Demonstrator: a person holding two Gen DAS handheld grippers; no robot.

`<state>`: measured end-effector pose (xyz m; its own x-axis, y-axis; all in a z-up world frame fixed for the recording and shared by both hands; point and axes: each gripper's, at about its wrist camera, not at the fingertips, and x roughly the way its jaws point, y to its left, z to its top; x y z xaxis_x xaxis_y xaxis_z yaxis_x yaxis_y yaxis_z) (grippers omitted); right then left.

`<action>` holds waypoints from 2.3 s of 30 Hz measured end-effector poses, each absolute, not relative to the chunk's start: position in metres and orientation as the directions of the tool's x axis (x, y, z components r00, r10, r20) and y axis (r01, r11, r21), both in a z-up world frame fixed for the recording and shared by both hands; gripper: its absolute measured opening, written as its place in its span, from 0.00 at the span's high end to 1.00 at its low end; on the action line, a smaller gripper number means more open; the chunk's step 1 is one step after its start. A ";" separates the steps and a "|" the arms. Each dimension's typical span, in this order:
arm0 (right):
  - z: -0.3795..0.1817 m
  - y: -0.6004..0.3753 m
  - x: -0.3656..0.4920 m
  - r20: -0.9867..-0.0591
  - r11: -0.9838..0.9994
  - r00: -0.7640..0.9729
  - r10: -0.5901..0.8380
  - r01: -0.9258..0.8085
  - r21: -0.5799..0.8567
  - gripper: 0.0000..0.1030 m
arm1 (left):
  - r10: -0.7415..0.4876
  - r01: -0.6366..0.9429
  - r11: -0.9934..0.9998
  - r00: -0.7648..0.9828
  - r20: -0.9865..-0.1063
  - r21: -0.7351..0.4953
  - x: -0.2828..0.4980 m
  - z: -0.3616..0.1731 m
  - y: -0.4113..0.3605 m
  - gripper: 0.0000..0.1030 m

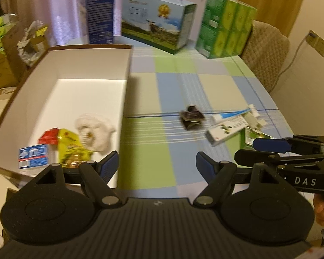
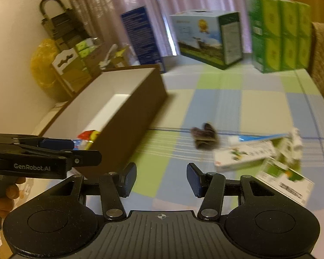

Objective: Organize objects
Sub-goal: 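Move both tools back toward the table items, then grasp the green-and-white medicine box with the right tool while the left tool approaches the dark cloth item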

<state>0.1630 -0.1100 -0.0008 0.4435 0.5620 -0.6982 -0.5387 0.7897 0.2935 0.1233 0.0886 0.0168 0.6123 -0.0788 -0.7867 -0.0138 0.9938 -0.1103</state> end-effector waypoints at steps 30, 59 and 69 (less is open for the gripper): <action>-0.061 -0.284 0.255 -0.740 0.859 0.470 0.481 -0.422 0.291 0.33 | -0.057 -0.032 0.996 0.545 -0.837 -0.089 0.173 -0.035 -0.004 0.27; -0.101 -0.251 0.270 -0.802 0.807 0.396 0.448 -0.565 0.172 0.29 | -0.038 -0.047 0.996 0.489 -0.871 -0.070 0.176 -0.057 0.016 0.27; -0.101 -0.206 0.228 -0.815 0.774 0.376 0.441 -0.619 0.133 0.29 | -0.044 -0.043 0.996 0.481 -0.876 -0.074 0.179 -0.061 0.021 0.27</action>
